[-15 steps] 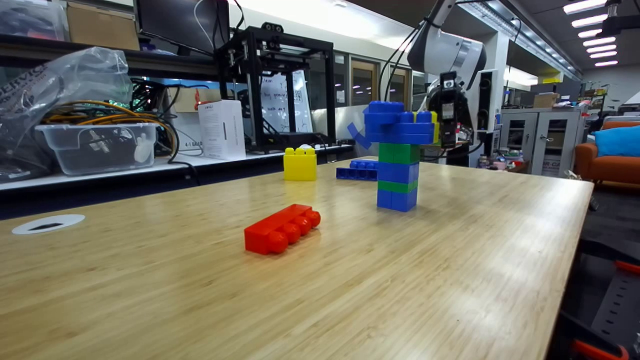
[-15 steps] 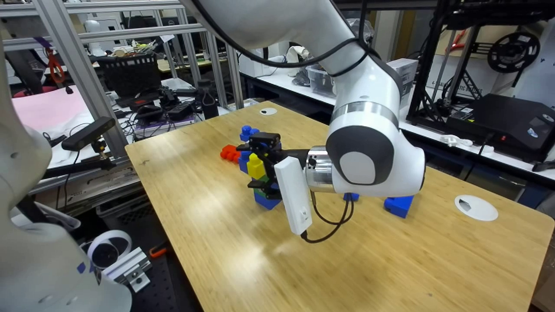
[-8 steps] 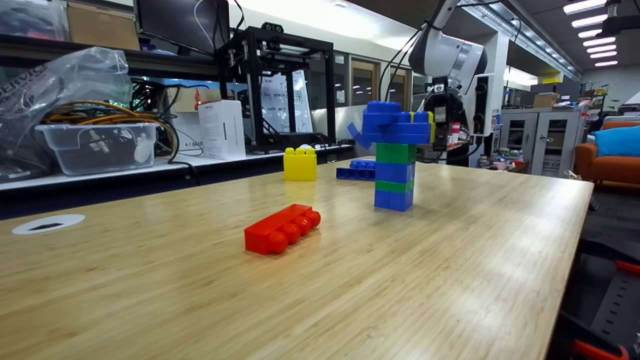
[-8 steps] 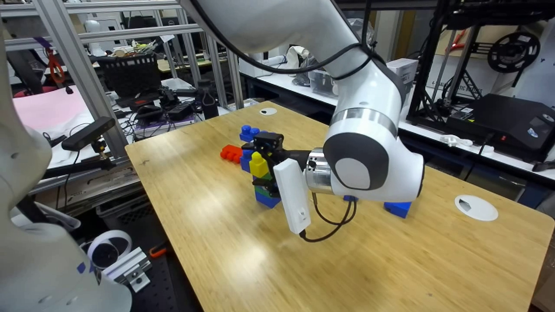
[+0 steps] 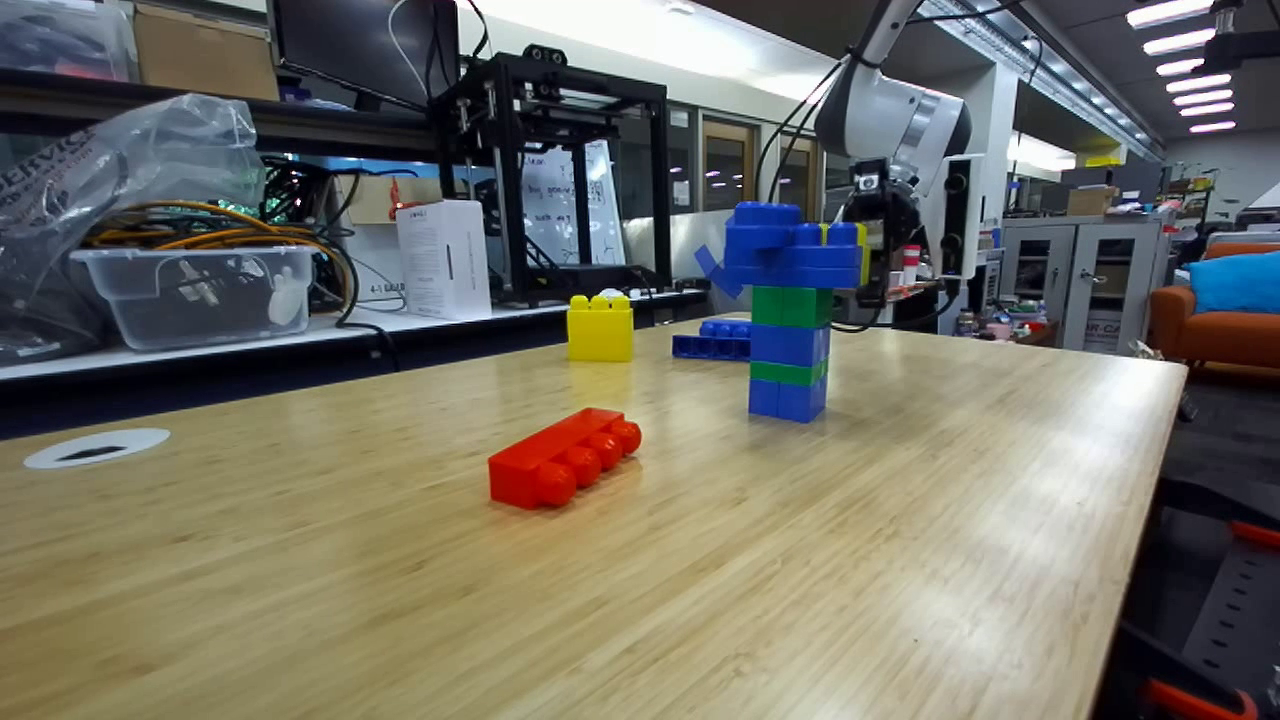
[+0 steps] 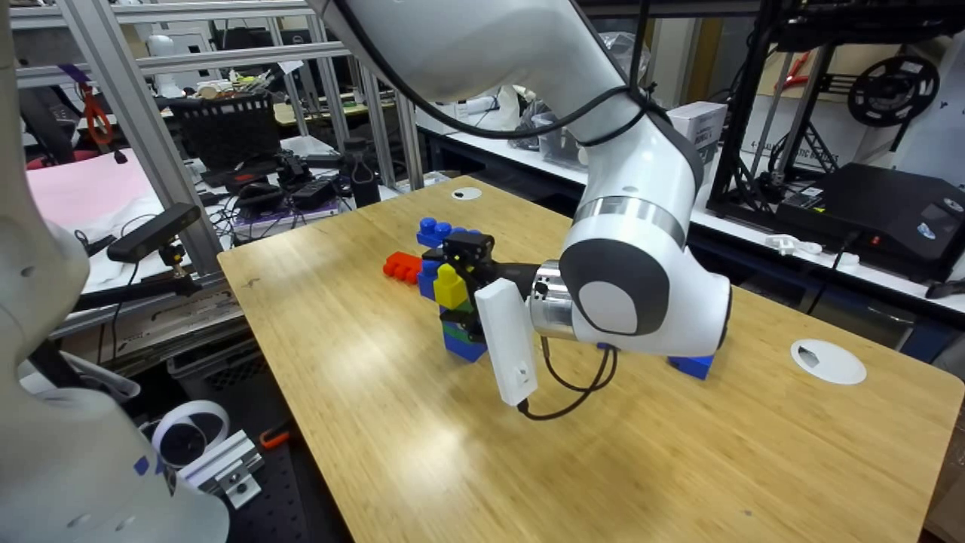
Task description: Knock down the building blocks
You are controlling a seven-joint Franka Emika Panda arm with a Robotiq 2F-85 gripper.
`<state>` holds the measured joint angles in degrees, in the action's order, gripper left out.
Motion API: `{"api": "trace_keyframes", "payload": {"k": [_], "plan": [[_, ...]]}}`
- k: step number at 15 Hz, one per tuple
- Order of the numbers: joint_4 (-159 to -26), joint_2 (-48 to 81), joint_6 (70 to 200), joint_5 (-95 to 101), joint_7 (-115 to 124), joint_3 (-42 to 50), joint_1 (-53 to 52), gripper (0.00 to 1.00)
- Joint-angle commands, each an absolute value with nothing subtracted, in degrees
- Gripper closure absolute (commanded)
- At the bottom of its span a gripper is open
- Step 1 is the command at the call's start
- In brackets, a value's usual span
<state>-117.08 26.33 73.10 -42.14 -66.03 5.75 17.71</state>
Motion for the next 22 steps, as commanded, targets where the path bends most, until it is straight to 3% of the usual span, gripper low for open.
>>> {"api": "trace_keyframes", "payload": {"k": [1, 10, 11, 13, 16, 22], "plan": [[-117.6, 26.1, 74.4, -44.0, -65.9, 6.5, 16.8, 0.00], [-117.8, 26.7, 74.0, -47.3, -65.6, 7.5, 17.0, 0.00], [-117.9, 26.7, 74.1, -47.4, -65.6, 7.6, 17.0, 0.25], [-117.9, 26.7, 74.2, -47.4, -65.7, 7.7, 16.9, 0.34], [-117.8, 26.9, 74.4, -47.2, -65.6, 7.7, 16.8, 0.56], [-117.9, 25.4, 75.2, -46.4, -66.7, 7.9, 16.7, 0.58]]}}
